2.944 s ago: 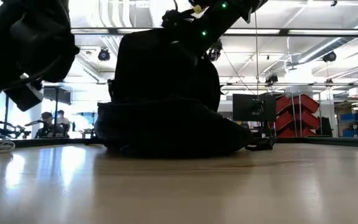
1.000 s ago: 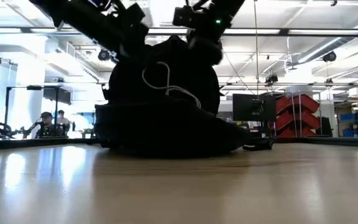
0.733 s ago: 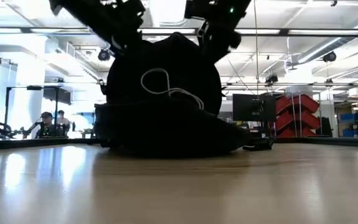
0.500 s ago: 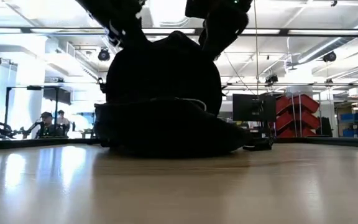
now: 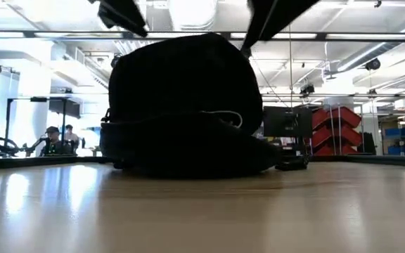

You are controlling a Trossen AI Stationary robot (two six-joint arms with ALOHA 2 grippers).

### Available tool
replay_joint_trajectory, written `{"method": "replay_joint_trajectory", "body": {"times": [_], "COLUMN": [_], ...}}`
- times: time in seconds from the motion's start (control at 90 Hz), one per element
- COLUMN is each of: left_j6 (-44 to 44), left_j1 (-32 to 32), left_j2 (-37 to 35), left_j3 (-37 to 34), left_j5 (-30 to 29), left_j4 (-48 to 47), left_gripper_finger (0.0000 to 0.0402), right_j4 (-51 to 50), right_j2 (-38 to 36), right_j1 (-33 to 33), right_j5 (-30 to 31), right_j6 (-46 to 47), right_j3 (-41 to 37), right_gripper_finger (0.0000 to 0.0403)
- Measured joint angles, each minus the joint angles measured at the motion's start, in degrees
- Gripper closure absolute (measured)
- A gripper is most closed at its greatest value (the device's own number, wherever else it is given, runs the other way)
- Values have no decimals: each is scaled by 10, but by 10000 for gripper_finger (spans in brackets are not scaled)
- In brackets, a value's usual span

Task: Unpack backpack
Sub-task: Close the black backpack

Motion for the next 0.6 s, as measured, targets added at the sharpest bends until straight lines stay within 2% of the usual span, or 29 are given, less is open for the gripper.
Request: {"method": "replay_joint_trajectory", "body": {"times": [0.1, 0.178, 0.267, 0.311, 0.367, 0.489, 0.6], "left_j6": [-20, -16, 19, 48, 83, 137, 147], "left_j1": [-15, -14, -5, 6, 29, 84, 123], "left_j2": [2, 6, 11, 12, 12, 20, 48], "left_j3": [-17, -21, -22, -21, -17, -13, -14], "left_j5": [-17, -53, -96, -100, -80, 9, 55], "left_j4": [-1, 5, 39, 73, 120, 213, 204], "left_gripper_finger": [247, 250, 255, 258, 261, 269, 279], "right_j4": [-7, -25, -41, -50, -55, -51, -8], "right_j2": [-4, -8, -10, -10, -10, -26, -53], "right_j1": [20, 27, 25, 23, 18, 3, -9], "right_j5": [-2, -2, 13, 24, 30, 31, 36], "right_j6": [14, 30, 47, 49, 49, 61, 68], "right_j3": [0, 0, -7, -18, -33, -79, -132], "right_gripper_finger": [11, 11, 11, 11, 11, 11, 11]}}
